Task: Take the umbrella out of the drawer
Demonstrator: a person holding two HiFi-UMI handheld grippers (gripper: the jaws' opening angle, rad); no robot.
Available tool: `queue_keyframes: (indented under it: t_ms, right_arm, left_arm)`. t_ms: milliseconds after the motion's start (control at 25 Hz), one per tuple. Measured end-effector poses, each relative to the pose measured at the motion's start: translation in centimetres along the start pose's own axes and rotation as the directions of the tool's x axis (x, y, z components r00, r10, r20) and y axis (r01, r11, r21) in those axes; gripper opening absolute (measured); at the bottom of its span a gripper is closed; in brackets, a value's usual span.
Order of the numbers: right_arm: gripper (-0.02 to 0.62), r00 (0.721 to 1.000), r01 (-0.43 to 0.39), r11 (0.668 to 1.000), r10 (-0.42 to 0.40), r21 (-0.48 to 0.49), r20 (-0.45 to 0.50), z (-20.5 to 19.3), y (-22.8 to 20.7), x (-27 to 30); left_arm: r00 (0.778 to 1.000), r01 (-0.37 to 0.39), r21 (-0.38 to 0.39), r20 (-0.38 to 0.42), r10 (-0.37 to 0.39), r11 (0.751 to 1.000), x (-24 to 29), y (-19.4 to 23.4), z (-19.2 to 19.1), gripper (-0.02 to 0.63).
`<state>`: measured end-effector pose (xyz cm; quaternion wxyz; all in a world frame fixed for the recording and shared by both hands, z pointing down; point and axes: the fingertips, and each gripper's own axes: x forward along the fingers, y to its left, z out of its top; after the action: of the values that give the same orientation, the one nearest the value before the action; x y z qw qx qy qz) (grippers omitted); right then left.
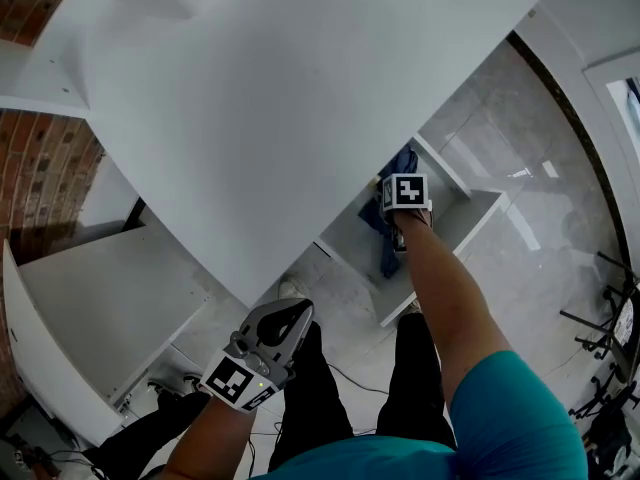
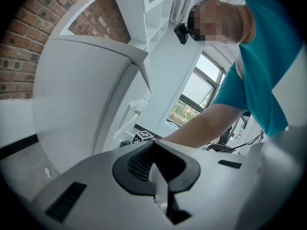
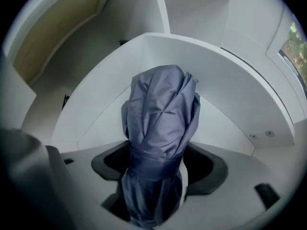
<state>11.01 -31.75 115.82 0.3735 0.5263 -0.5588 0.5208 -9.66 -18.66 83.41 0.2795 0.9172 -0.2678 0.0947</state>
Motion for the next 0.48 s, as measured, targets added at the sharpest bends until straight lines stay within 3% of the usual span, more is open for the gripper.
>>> queue_keyframes:
  t_ms: [120, 280, 480]
  right_arm:
    - [0.304, 0.999, 0.023, 1.000, -0.022, -0.017, 0.032, 0.1, -0.2, -0.2]
    - [0.290, 0.998, -0.024, 0.999, 0.023, 0.026, 0.051, 0.1, -0.3, -0.8]
    - [0.281, 0.992, -0.051, 0.999, 0.052, -0.010, 0.116, 0.5, 1.0, -2.7]
  left_arm:
    - [1.000, -0.006, -0.019, 0.009, 0.007, 1.000, -0.4, 0.1, -0.4, 0.015]
    - [0.999, -0.017, -0.027, 0.028, 0.018, 0.999, -1.1, 0.0, 0.2, 0.015]
    - [0.999, -0.008, -0.028, 0.052, 0.010, 1.000, -1.9, -0.8, 1.8, 0.015]
